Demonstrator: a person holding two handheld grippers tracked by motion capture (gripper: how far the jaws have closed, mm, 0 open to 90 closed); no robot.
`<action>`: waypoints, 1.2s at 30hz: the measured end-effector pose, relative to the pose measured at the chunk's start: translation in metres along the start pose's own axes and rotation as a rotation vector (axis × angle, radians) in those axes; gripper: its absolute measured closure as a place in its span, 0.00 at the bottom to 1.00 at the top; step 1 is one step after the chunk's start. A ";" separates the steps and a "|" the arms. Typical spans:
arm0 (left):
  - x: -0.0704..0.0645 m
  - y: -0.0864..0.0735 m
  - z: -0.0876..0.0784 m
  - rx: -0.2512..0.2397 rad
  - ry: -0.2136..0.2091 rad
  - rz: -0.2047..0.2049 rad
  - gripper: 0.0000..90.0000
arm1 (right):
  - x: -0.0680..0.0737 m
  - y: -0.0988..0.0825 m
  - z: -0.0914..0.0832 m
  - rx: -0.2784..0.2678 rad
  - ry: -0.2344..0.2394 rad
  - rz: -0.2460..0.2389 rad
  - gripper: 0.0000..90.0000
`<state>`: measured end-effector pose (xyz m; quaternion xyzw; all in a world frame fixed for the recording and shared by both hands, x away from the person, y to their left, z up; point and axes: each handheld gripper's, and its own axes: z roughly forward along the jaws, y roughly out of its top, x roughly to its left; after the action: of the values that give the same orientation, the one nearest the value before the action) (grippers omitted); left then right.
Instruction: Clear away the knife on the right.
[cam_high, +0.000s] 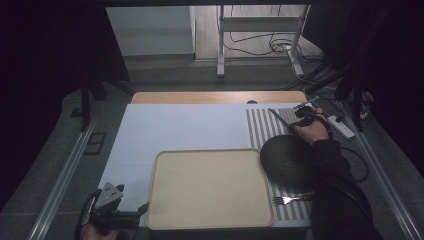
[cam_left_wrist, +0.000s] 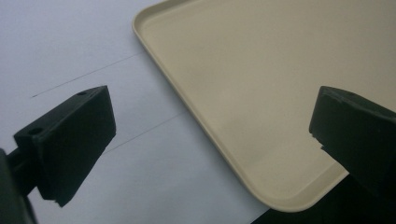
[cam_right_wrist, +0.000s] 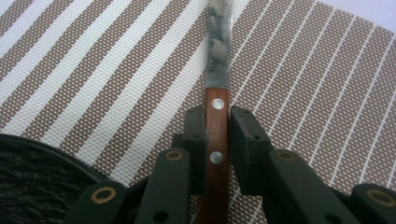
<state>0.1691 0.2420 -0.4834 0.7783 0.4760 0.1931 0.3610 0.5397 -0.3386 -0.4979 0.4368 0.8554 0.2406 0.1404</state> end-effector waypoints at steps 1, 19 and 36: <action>0.000 0.000 0.000 0.000 0.000 0.000 0.01 | 0.000 0.000 0.000 0.001 0.001 -0.005 0.86; 0.000 0.000 0.000 0.000 0.002 0.000 0.00 | -0.007 -0.002 -0.014 -0.028 -0.046 0.013 0.87; 0.000 0.000 0.000 -0.002 0.001 -0.003 0.00 | 0.011 -0.004 -0.035 -0.082 -0.012 0.037 0.87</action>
<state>0.1688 0.2422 -0.4833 0.7771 0.4773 0.1931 0.3619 0.5151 -0.3421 -0.4704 0.4478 0.8357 0.2755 0.1587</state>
